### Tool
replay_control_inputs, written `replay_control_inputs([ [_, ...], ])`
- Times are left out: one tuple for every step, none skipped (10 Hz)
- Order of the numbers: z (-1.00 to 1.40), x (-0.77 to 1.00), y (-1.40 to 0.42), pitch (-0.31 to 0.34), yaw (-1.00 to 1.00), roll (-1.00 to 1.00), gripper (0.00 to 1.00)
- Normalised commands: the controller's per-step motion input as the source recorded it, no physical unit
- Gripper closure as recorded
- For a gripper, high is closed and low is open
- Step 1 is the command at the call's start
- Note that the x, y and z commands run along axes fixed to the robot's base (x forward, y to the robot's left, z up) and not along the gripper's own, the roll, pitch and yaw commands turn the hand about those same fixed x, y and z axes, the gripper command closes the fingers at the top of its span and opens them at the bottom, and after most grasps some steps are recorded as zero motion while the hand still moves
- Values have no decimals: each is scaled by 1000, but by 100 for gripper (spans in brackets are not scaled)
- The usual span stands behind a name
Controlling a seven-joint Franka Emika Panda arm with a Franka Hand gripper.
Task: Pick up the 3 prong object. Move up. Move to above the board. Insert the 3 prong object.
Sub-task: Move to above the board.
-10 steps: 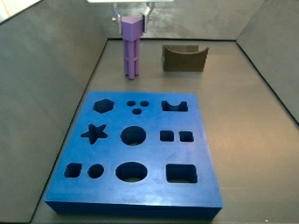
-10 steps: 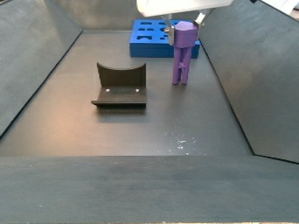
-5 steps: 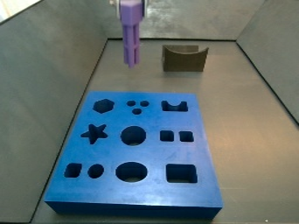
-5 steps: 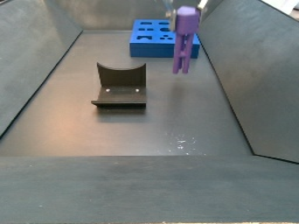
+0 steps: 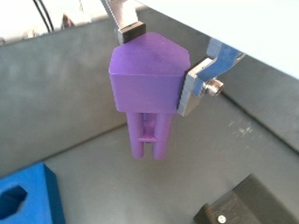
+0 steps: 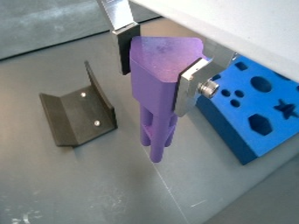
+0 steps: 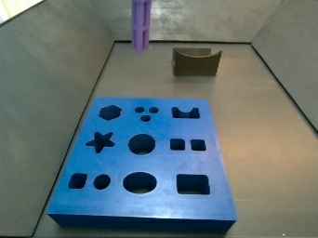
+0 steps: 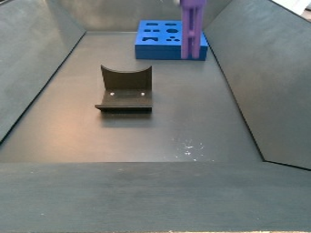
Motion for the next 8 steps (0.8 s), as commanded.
replay_control_inputs([
  [989,212,-3,252,-85,67,100],
  [722,124,0,168,-58,44,100],
  [543,71,1,125,-47,36,100],
  [328,29,0,84,-39,34,100],
  [222,21,0,74,-38,33,100],
  [257,103,-1000,-263,-1000,46,100],
  [256,101,-1000,-277,-1000,52,100],
  [256,93,-1000,-236,-790,16,100],
])
